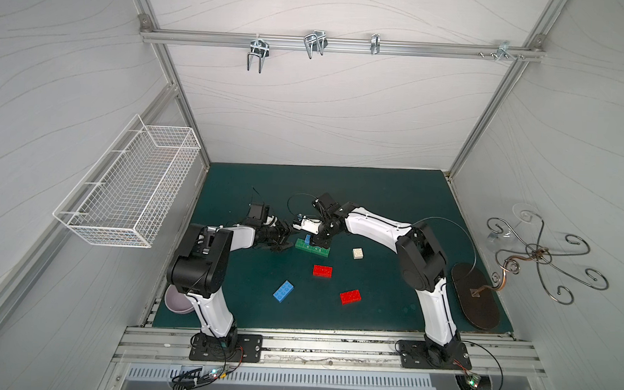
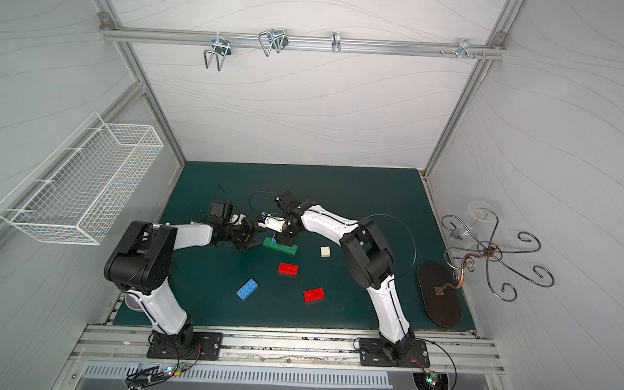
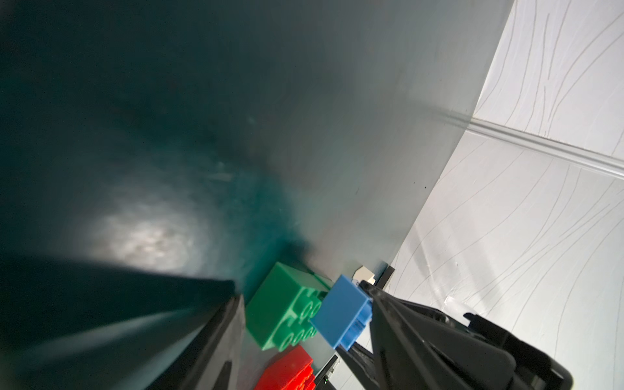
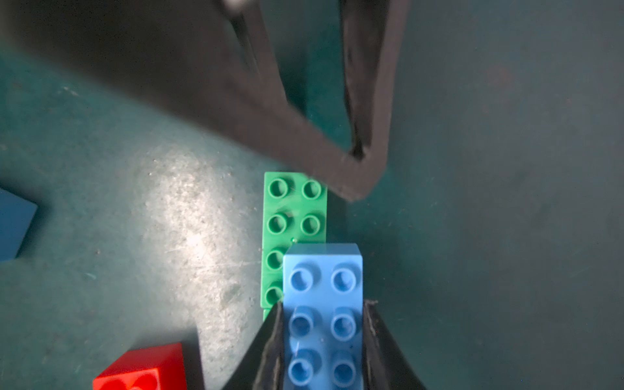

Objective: Assemble a small pinwheel with lego
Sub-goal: Assemble the lego brick with the lego brick.

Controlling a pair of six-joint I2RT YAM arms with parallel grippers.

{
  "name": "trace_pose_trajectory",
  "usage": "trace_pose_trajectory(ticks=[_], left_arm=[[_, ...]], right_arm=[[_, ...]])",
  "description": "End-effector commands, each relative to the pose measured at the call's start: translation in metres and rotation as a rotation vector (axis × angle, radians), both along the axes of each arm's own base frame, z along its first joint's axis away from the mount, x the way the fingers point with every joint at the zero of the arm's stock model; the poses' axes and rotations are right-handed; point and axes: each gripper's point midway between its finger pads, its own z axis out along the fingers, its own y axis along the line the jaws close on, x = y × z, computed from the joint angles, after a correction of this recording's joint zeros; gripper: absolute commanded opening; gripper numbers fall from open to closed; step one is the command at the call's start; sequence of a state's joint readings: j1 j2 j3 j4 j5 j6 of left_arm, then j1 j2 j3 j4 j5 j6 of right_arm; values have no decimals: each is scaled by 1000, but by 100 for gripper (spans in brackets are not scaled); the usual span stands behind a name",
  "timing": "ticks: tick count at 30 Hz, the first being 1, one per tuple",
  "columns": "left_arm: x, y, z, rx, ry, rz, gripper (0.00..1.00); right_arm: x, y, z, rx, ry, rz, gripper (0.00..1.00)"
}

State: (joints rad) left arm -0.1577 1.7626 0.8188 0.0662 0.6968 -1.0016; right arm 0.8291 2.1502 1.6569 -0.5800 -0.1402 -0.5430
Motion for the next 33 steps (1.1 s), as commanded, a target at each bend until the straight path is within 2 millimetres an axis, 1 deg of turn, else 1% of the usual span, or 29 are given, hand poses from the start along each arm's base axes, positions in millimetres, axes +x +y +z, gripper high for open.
trace_pose_trajectory(ticks=[1, 2, 5, 8, 10, 12, 13, 15, 17, 20, 24, 26, 27, 29, 30, 33], left_arm=[[4, -13, 4, -20, -28, -28, 64], [4, -15, 3, -22, -25, -30, 65], [4, -17, 1, -24, -23, -31, 65], [7, -18, -3, -35, -13, -27, 65], [7, -20, -5, -53, -2, -23, 65], [6, -14, -7, -57, 4, 3, 65], [5, -7, -10, -47, 8, 30, 65], [5, 7, -8, -16, 3, 63, 65], [7, 16, 0, 17, -15, 58, 65], [8, 17, 9, 13, -29, 52, 65], [4, 18, 10, 18, -31, 53, 66], [2, 18, 11, 21, -30, 42, 66], [1, 18, 10, 23, -25, 39, 66], [0, 17, 14, 25, -28, 27, 68], [0, 17, 16, 26, -32, 22, 69], [-2, 20, 26, 62, -46, 1, 73]], right_arm=[[-46, -57, -65, -253, 210, -30, 16], [-47, -57, -63, -255, 209, -29, 14], [-51, -61, -60, -253, 203, -19, 13], [-52, -63, -64, -251, 224, -26, 13], [-53, -61, -66, -244, 240, -25, 13], [-54, -58, -67, -229, 232, -16, 13], [-54, -58, -69, -236, 228, -13, 13], [-56, -58, -72, -252, 234, -9, 13], [-58, -60, -78, -272, 240, -6, 13], [-59, -62, -81, -274, 226, -2, 13], [-58, -61, -77, -265, 214, -3, 14], [-55, -57, -68, -240, 201, -4, 16], [-53, -54, -63, -224, 195, -6, 19], [-46, -46, -46, -178, 180, -17, 25], [-41, -41, -37, -156, 169, -29, 28], [-23, -28, -1, -61, 157, -77, 36]])
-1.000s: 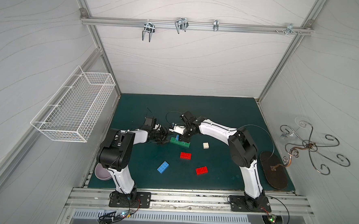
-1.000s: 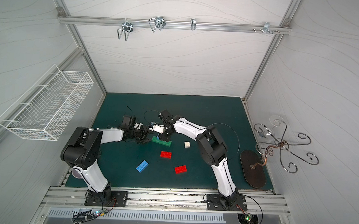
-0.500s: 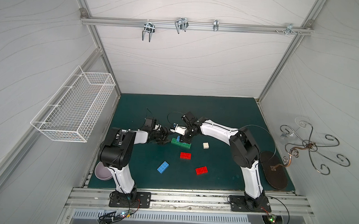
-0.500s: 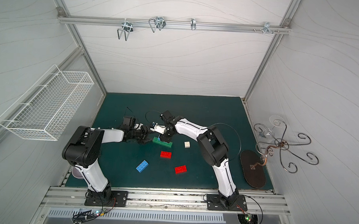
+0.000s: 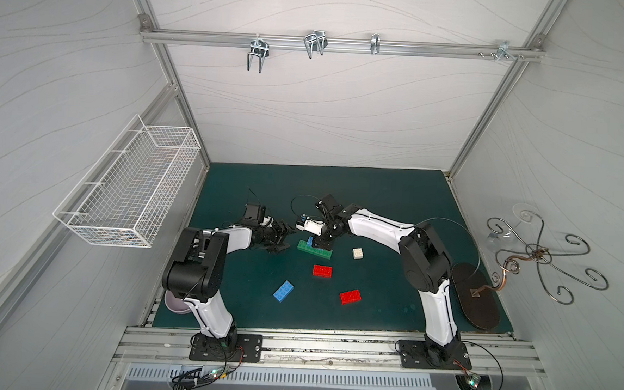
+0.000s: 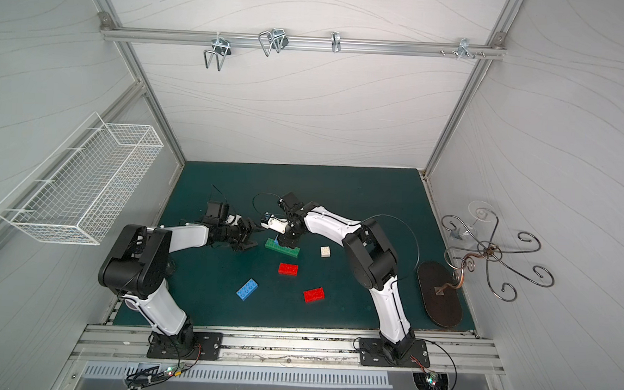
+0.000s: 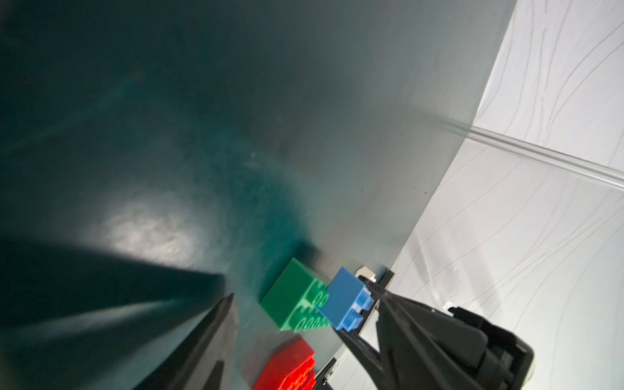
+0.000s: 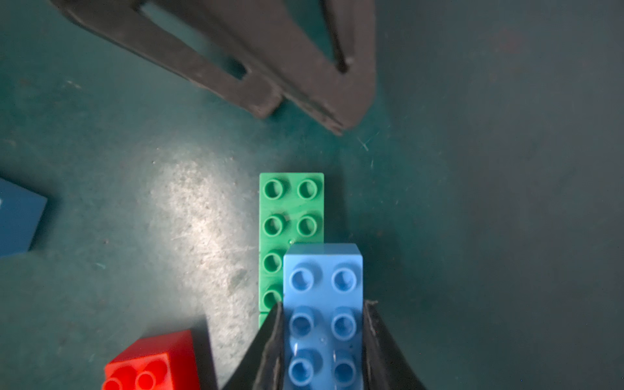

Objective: Assemble a small pinwheel with lego
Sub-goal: Assemble the lego brick with the lego brick.

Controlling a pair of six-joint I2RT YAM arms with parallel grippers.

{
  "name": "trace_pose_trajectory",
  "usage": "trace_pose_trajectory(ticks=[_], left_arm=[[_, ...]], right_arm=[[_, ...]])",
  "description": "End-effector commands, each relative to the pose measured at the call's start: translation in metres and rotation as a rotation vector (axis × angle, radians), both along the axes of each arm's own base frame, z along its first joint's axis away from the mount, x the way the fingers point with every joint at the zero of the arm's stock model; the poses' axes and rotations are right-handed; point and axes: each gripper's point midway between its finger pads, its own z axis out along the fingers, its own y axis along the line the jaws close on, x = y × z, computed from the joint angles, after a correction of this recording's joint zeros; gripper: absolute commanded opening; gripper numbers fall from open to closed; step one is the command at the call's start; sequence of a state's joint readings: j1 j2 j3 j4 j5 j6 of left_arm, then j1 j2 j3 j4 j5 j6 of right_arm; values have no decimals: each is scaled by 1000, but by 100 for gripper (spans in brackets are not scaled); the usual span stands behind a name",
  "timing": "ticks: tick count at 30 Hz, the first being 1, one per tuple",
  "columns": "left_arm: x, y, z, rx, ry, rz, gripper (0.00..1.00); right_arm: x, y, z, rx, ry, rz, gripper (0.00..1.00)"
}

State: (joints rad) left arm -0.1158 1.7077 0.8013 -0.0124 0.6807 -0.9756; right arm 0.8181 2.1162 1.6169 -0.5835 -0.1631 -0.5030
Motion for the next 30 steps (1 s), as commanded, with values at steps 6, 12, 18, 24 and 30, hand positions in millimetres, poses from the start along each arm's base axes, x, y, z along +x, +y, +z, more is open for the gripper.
trace_pose_trajectory(ticks=[6, 12, 18, 24, 30], left_arm=[[-2, 4, 34, 75, -72, -68, 75], [-44, 8, 35, 151, 13, -188, 74], [-115, 18, 35, 347, 131, -409, 68], [-159, 27, 38, 611, 197, -603, 72], [-162, 16, 27, 644, 158, -679, 76]], right_arm=[[-2, -9, 42, 33, 57, -55, 57], [-13, -20, 63, 94, 110, -143, 59], [-55, -41, 98, 241, 210, -218, 59], [-81, -59, 106, 251, 252, -276, 58], [-96, -61, 95, 327, 337, -325, 58]])
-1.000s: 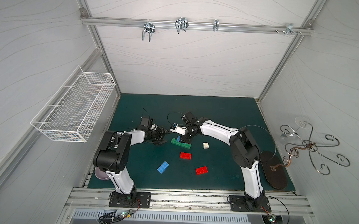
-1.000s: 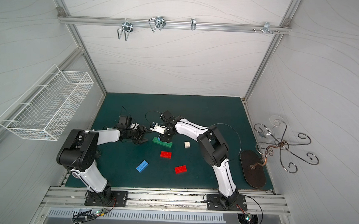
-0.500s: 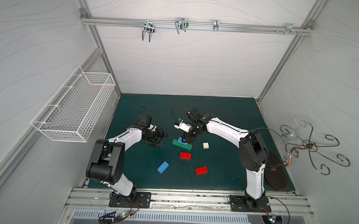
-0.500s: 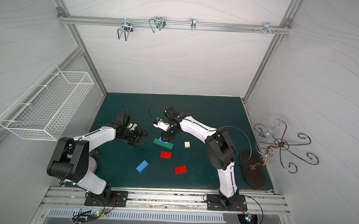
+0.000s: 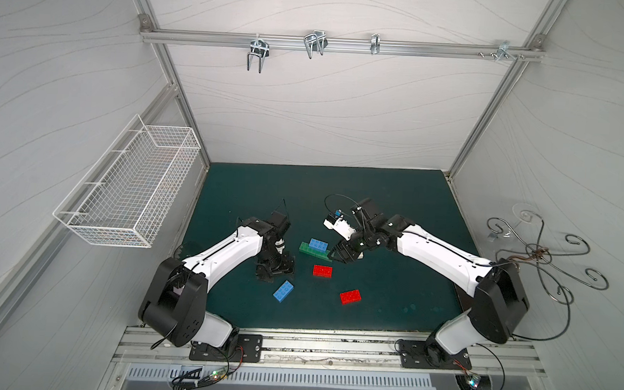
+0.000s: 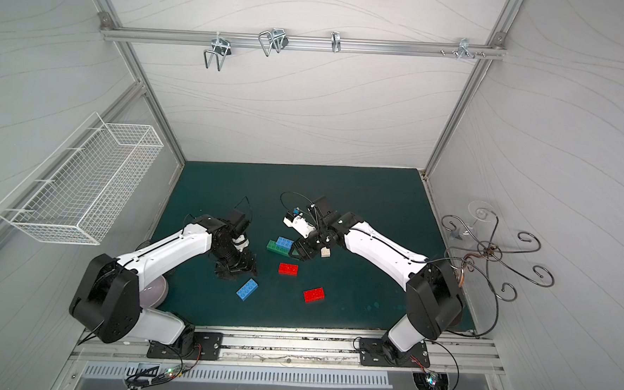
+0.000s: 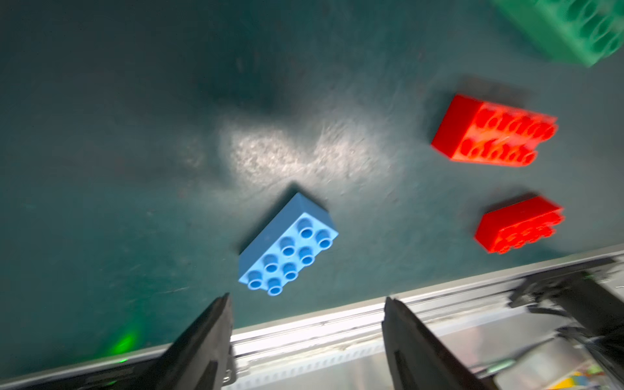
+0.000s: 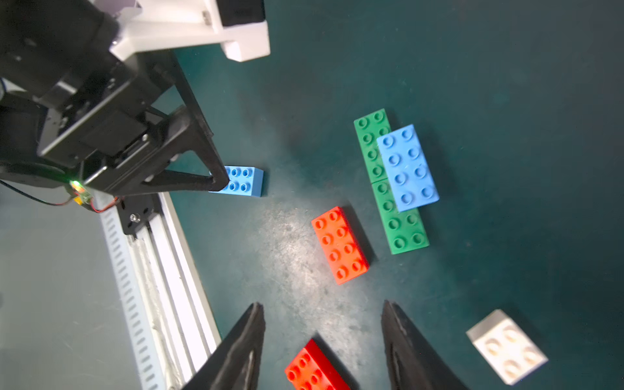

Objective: Assemble a small pinwheel with lego
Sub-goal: Adjust the lego brick at the center of the board.

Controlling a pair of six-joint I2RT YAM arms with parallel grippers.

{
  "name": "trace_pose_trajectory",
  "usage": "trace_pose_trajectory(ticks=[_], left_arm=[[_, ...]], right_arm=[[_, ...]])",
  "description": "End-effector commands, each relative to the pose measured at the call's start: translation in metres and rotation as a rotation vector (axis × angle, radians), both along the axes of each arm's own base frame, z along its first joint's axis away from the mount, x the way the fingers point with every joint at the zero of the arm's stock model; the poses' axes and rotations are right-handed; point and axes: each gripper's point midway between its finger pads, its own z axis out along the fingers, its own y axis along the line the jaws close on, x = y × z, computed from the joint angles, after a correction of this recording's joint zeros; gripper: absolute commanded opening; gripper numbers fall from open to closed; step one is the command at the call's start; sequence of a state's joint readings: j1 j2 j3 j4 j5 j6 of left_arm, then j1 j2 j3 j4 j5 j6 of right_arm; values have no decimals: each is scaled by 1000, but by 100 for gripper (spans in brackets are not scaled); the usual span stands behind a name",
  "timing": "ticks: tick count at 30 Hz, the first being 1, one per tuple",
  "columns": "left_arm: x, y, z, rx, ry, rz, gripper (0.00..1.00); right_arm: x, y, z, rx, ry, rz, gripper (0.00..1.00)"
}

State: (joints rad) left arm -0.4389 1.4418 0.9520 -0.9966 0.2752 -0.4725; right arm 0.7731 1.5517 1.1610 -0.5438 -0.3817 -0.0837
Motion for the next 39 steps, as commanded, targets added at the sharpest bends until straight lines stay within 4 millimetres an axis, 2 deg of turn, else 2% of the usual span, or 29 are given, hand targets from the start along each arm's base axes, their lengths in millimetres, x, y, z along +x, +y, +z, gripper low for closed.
trace_pose_trajectory(ticks=[1, 5, 10, 15, 19, 23, 30, 37, 39], left_arm=[[2, 1, -5, 40, -15, -75, 77], [3, -11, -14, 23, 7, -102, 78], [-4, -4, -22, 80, 46, -122, 78], [-6, -11, -28, 74, 33, -149, 79], [-6, -13, -39, 86, 42, -162, 78], [-5, -13, -45, 100, 56, -177, 74], [-15, -10, -53, 93, 76, -163, 70], [-15, -7, -54, 105, 72, -159, 65], [-15, -8, -55, 103, 73, -162, 60]], right_arm=[[-13, 8, -1, 89, 91, -39, 58], [-20, 11, -16, 134, 230, -76, 58], [-11, 6, -38, 198, 354, -154, 58], [-2, 4, -60, 150, 377, -175, 59], [5, 9, -74, 139, 392, -172, 59], [11, 15, -79, 143, 389, -176, 59], [16, 20, -94, 144, 392, -189, 60], [24, 21, -106, 117, 402, -220, 62], [29, 20, -107, 116, 382, -238, 62]])
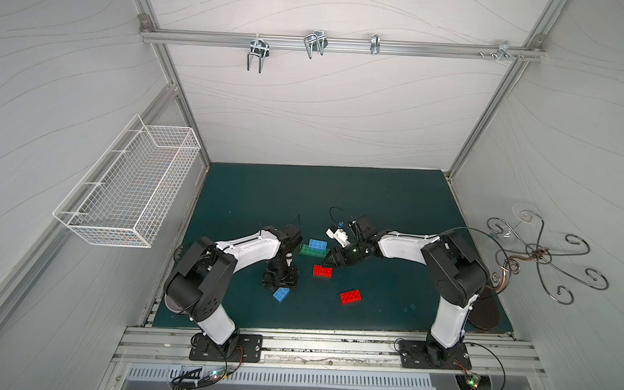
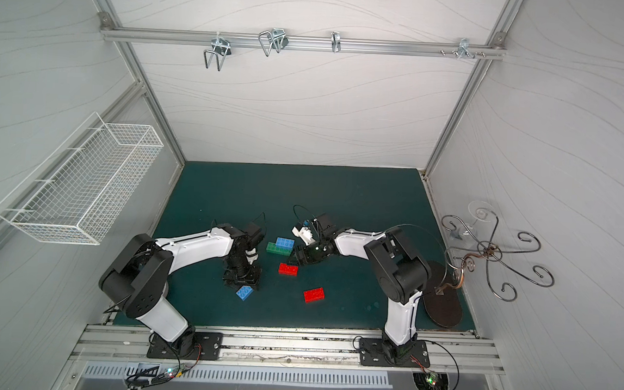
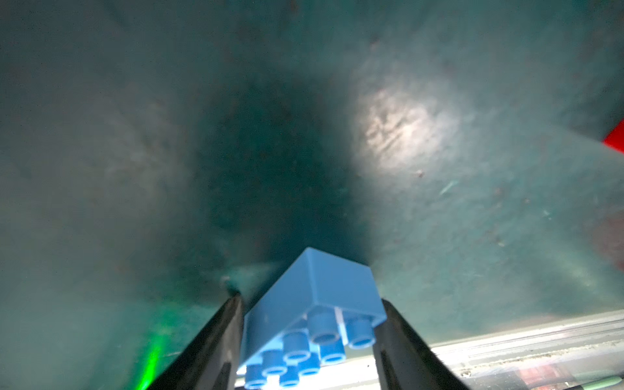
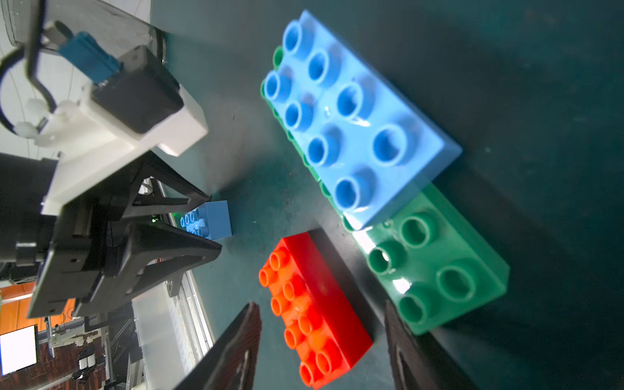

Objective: Assemble a small pinwheel with lego
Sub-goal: Adjust the lego brick at the center of the board, then pick up the lego brick from the center of the board.

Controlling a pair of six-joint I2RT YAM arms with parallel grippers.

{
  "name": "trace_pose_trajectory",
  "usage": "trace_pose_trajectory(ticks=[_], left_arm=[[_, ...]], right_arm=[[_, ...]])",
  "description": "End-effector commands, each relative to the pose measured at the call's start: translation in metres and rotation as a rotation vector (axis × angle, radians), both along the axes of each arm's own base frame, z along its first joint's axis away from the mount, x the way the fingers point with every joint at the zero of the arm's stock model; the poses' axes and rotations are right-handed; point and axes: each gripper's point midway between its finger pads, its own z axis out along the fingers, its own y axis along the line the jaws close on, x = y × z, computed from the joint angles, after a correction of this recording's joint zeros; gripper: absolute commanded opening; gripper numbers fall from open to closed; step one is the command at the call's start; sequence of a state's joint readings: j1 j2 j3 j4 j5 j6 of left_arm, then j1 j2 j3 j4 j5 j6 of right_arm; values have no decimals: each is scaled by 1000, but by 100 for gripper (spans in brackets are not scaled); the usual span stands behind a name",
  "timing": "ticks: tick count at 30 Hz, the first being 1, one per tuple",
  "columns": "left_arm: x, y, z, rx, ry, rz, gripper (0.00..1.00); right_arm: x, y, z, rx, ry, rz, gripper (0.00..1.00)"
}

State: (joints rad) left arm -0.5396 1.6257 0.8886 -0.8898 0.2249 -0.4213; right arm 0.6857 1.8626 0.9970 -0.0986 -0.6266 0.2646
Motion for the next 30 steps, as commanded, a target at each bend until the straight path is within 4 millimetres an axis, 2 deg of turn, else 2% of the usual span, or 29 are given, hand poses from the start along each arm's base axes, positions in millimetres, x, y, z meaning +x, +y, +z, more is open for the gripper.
trace_pose_trajectory(ticks=[1, 5, 8, 11, 19, 21, 24, 30], left_arm=[[3, -1, 0, 2, -15, -11, 58], [1, 1, -3, 15, 2, -12, 58], [1, 1, 0, 14, -6, -9, 57], [1, 4, -2, 29, -8, 9, 52], [4, 7, -5, 60, -6, 15, 47], [6, 8, -4, 69, -11, 13, 48], [11, 10, -1, 89, -29, 1, 54], [23, 13, 4, 125, -68, -21, 49]], right_arm=[[13, 1, -2, -9, -27, -40, 62], [24, 3, 2, 0, -43, -56, 63], [25, 4, 15, 25, -72, -51, 63], [20, -1, 20, 30, -79, -51, 63], [8, -11, 39, 42, -109, -45, 62], [6, -12, 43, 48, -107, -39, 62], [6, -12, 48, 55, -114, -43, 62], [7, -12, 59, 64, -135, -46, 62]])
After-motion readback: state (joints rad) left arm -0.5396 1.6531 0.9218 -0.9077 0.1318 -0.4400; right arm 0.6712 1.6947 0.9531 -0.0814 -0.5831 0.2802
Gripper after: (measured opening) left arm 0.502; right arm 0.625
